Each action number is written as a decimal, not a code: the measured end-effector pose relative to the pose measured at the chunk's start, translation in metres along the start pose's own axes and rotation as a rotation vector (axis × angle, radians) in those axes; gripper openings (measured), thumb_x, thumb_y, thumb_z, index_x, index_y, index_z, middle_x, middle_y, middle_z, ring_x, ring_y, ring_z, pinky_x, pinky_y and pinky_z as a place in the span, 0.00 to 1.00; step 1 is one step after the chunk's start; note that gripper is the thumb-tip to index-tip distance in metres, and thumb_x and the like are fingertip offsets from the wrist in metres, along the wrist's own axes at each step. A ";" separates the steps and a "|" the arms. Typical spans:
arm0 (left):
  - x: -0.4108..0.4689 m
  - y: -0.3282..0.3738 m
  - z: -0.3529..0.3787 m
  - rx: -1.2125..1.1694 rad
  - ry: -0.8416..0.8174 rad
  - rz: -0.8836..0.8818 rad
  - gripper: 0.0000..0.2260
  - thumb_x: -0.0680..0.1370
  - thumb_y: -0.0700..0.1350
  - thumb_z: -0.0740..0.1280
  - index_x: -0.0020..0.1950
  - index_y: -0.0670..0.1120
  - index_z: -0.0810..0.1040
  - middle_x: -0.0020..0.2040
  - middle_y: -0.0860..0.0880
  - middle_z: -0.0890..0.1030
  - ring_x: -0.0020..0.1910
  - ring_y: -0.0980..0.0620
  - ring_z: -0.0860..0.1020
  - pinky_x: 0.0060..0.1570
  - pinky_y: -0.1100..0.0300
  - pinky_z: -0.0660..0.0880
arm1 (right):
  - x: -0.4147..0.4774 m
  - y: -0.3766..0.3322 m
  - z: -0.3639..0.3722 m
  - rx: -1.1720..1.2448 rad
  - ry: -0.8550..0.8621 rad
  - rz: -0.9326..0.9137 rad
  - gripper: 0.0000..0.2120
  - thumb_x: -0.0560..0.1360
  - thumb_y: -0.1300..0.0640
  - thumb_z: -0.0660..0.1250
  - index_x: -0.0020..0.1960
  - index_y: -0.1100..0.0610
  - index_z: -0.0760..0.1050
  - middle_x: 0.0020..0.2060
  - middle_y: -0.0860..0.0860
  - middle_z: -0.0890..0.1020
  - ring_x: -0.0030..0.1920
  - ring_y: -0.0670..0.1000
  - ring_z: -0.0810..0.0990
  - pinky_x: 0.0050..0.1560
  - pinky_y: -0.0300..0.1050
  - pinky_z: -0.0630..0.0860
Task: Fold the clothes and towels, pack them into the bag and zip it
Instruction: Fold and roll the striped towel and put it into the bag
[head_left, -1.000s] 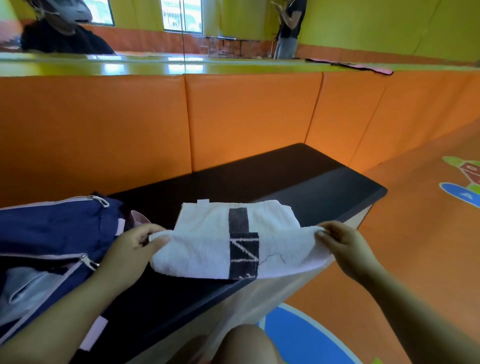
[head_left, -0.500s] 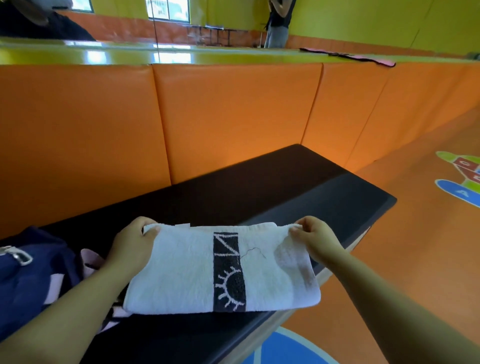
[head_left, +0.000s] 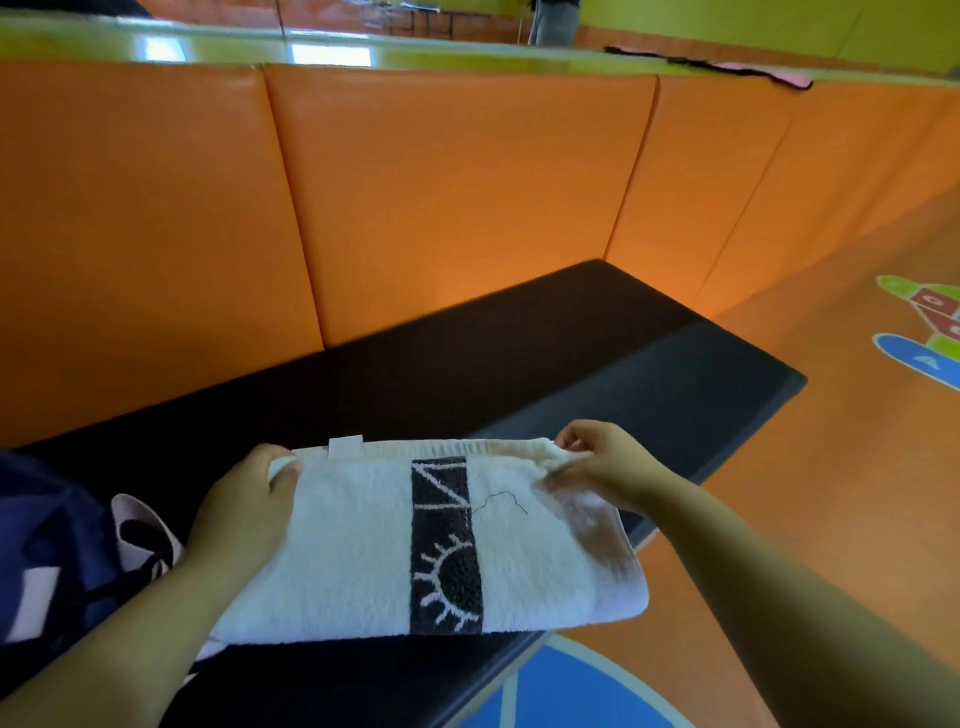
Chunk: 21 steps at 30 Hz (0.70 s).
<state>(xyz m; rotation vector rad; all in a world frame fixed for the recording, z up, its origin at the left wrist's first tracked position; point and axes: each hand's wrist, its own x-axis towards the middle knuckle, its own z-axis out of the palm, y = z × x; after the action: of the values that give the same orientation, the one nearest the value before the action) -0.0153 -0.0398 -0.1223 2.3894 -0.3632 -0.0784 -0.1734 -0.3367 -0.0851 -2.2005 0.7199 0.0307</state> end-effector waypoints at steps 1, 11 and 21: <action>0.000 0.000 0.000 -0.003 -0.005 0.000 0.10 0.80 0.46 0.59 0.57 0.45 0.75 0.49 0.45 0.78 0.45 0.47 0.73 0.44 0.55 0.68 | 0.000 0.000 0.000 0.005 0.001 -0.004 0.14 0.63 0.60 0.77 0.43 0.54 0.74 0.39 0.50 0.80 0.38 0.49 0.78 0.37 0.43 0.74; -0.002 0.004 -0.003 -0.056 -0.010 -0.019 0.12 0.79 0.47 0.62 0.60 0.44 0.74 0.53 0.45 0.78 0.48 0.49 0.72 0.48 0.55 0.67 | -0.009 0.007 0.002 -0.126 0.321 -0.041 0.23 0.70 0.57 0.74 0.62 0.50 0.71 0.56 0.49 0.68 0.56 0.50 0.69 0.48 0.34 0.68; -0.005 0.007 -0.017 -0.325 -0.038 -0.097 0.07 0.75 0.37 0.66 0.51 0.44 0.76 0.46 0.47 0.79 0.46 0.47 0.76 0.37 0.59 0.69 | -0.015 0.012 0.007 -0.134 0.218 0.054 0.11 0.68 0.52 0.74 0.43 0.56 0.77 0.39 0.50 0.80 0.37 0.48 0.78 0.32 0.39 0.74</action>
<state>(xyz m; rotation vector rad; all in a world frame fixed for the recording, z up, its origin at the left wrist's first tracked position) -0.0192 -0.0320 -0.1052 2.0841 -0.2321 -0.2113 -0.1910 -0.3307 -0.0946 -2.3356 0.9214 -0.1396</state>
